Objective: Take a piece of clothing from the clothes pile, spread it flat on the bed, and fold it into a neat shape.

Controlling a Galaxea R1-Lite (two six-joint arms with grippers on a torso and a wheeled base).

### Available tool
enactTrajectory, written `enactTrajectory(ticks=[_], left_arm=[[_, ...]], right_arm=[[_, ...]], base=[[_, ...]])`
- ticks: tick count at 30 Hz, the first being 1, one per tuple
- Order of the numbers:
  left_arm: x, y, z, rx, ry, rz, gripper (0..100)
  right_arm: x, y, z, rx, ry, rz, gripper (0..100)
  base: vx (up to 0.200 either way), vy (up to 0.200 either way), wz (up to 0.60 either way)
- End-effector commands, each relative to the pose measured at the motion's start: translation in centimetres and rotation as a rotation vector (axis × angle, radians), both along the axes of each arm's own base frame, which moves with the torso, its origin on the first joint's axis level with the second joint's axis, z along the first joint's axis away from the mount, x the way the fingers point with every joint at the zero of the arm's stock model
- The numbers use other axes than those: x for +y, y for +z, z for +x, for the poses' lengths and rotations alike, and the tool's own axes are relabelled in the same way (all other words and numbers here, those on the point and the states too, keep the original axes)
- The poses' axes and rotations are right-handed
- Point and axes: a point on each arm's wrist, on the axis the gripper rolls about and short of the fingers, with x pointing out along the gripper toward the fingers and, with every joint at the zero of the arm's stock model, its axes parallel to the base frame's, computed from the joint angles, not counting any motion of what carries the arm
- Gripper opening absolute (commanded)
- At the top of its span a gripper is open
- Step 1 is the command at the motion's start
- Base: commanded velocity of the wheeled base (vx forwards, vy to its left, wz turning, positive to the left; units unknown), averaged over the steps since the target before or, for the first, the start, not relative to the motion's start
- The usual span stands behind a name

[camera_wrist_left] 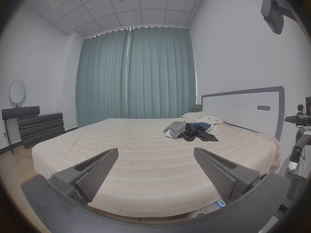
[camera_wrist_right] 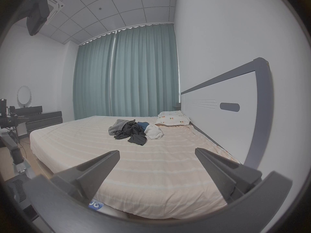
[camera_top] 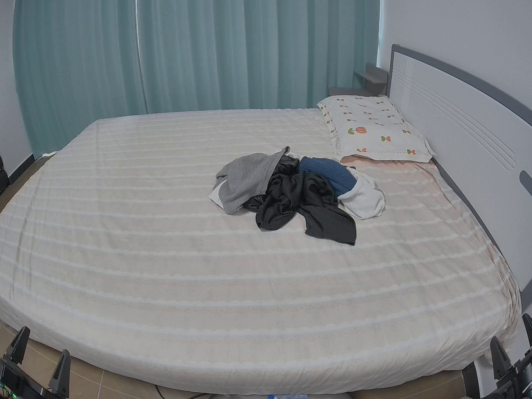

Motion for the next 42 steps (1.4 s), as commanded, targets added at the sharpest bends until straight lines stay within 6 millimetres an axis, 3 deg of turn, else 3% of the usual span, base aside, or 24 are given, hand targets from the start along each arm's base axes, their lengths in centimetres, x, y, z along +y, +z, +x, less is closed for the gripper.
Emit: enactTrajectory(ticks=[1, 5, 6, 8, 11, 14, 18, 19, 20, 21, 22, 25, 29, 31, 33, 34, 38, 42], left_arm=[[0.0, -0.5, 0.0, -0.001, 0.0, 0.0, 100], [0.0, -0.5, 0.0, -0.001, 0.0, 0.003, 100], [0.0, -0.5, 0.0, -0.001, -0.001, 0.003, 100], [0.0, -0.5, 0.0, -0.001, -0.003, 0.003, 100], [0.0, -0.5, 0.0, -0.001, -0.004, 0.003, 100], [0.0, -0.5, 0.0, -0.001, -0.004, 0.003, 100], [0.0, -0.5, 0.0, -0.001, -0.006, 0.002, 100], [0.0, -0.5, 0.0, -0.001, -0.006, 0.002, 100], [0.0, -0.5, 0.0, -0.001, -0.004, 0.002, 100], [0.0, -0.5, 0.0, -0.001, -0.004, 0.0, 100], [0.0, -0.5, 0.0, -0.001, -0.004, -0.002, 100], [0.0, -0.5, 0.0, 0.001, -0.004, 0.0, 100], [0.0, -0.5, 0.0, -0.001, -0.004, -0.002, 100], [0.0, -0.4, 0.0, -0.003, -0.004, 0.0, 100], [0.0, -0.4, 0.0, -0.003, -0.003, 0.0, 100], [0.0, -0.4, 0.0, -0.003, -0.003, 0.0, 100], [0.0, -0.4, 0.0, -0.002, -0.001, -0.002, 100], [0.0, -0.4, 0.0, -0.002, -0.001, -0.002, 100]], right_arm=[[0.0, -0.4, 0.2, 0.025, -0.004, -0.001, 100], [0.0, 0.1, 0.3, 0.036, 0.008, -0.002, 100], [0.1, 2.2, 0.1, -0.021, 0.025, 0.02, 100], [0.1, 8.3, -0.3, -0.104, 0.047, 0.08, 100], [0.2, 10.3, 1.3, -0.029, 0.079, 0.04, 100], [0.2, 9.3, 3.9, 0.144, 0.1, -0.012, 100], [0.4, 8.5, 10.1, 0.423, 0.122, 0.079, 100], [0.4, 8.5, 10.1, 0.423, 0.122, 0.079, 100], [0.8, 8.3, 13.4, 0.482, 0.148, 0.102, 100], [0.9, 8.2, 13.9, 0.49, 0.152, 0.104, 100], [1.3, 7.6, 16.5, 0.532, 0.159, 0.12, 100], [1.9, 5.2, 21.7, 0.606, 0.157, 0.129, 100], [2.9, 3.0, 26.6, 0.627, 0.158, 0.144, 100], [4.0, 1.0, 30.6, 0.627, 0.121, 0.206, 100], [4.6, 0.0, 32.2, 0.628, 0.101, 0.237, 100], [5.2, -1.6, 34.3, 0.643, 0.075, 0.261, 100], [6.1, -5.2, 38.8, 0.664, 0.012, 0.26, 100], [6.6, -7.8, 42.1, 0.661, -0.009, 0.254, 100]], base=[[0.0, 0.0, 0.0], [0.0, 0.0, 0.0], [0.0, 0.0, 0.0], [0.0, 0.0, 0.0], [0.0, 0.0, 0.0], [0.0, 0.0, 0.0], [0.0, 0.0, 0.0], [0.0, 0.0, 0.0], [0.0, 0.0, 0.0], [0.0, 0.0, 0.0], [0.0, 0.0, 0.0], [0.0, 0.0, 0.0], [0.0, 0.0, 0.0], [0.0, 0.0, 0.0], [0.0, 0.0, 0.0], [0.0, 0.0, 0.0], [0.0, 0.0, 0.0], [0.0, 0.0, 0.0]])
